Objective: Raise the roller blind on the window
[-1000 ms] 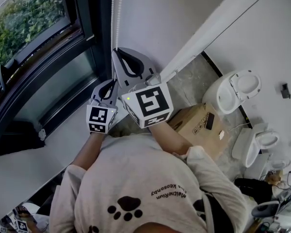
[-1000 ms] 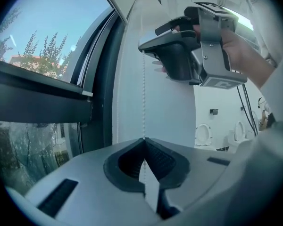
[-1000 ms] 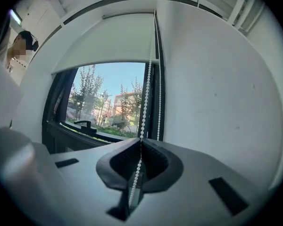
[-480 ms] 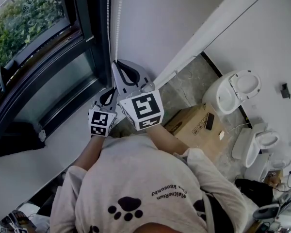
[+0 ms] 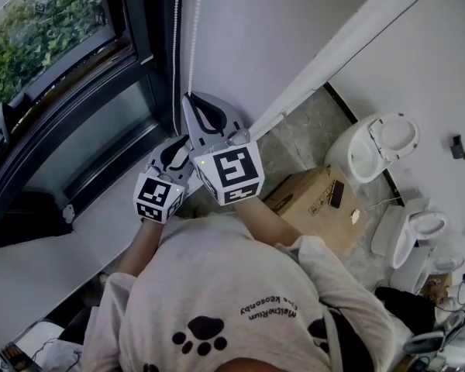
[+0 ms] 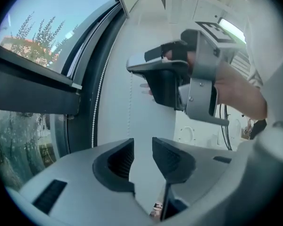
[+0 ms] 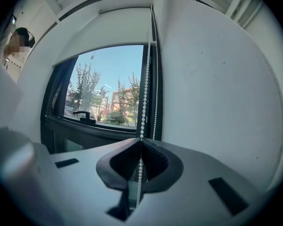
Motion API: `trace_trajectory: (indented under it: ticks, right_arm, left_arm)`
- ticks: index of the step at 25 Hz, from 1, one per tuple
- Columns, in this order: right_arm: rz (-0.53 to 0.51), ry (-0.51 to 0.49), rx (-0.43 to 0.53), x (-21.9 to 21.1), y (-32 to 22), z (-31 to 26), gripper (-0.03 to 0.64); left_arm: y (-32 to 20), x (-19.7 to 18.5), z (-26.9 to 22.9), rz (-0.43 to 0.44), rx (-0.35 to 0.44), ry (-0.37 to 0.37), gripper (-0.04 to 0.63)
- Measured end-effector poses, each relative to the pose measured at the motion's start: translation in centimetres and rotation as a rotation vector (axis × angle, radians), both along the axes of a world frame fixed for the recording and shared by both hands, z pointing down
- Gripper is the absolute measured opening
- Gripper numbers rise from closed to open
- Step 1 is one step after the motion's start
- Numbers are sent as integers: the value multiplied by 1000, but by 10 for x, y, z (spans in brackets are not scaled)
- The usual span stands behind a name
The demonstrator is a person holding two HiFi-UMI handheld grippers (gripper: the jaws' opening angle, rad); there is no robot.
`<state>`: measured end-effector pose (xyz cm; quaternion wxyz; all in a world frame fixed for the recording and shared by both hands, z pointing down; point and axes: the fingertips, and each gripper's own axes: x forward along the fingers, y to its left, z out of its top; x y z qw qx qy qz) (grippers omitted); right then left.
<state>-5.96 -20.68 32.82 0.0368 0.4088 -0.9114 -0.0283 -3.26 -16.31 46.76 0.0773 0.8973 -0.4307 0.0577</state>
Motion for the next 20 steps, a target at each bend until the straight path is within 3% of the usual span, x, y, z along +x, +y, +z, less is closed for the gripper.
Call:
trace_trajectory:
  ticks: [4,8,12,20]
  right_arm:
    - [0,-4,-1,0,1,0,11]
    - [5,-5,6,1,1,0,11]
    - [2,-2,9,1,3,0,11]
    - [3,1,12,1,6,0,11]
  left_arm:
    - [2,-13,-25,-9,-13,28,117]
    - [-1,-31,-57,-30,37,-5,117]
    - [-7,-45,-105,-49,89,27,115]
    - [-18,-34,-203,45,200,101,115]
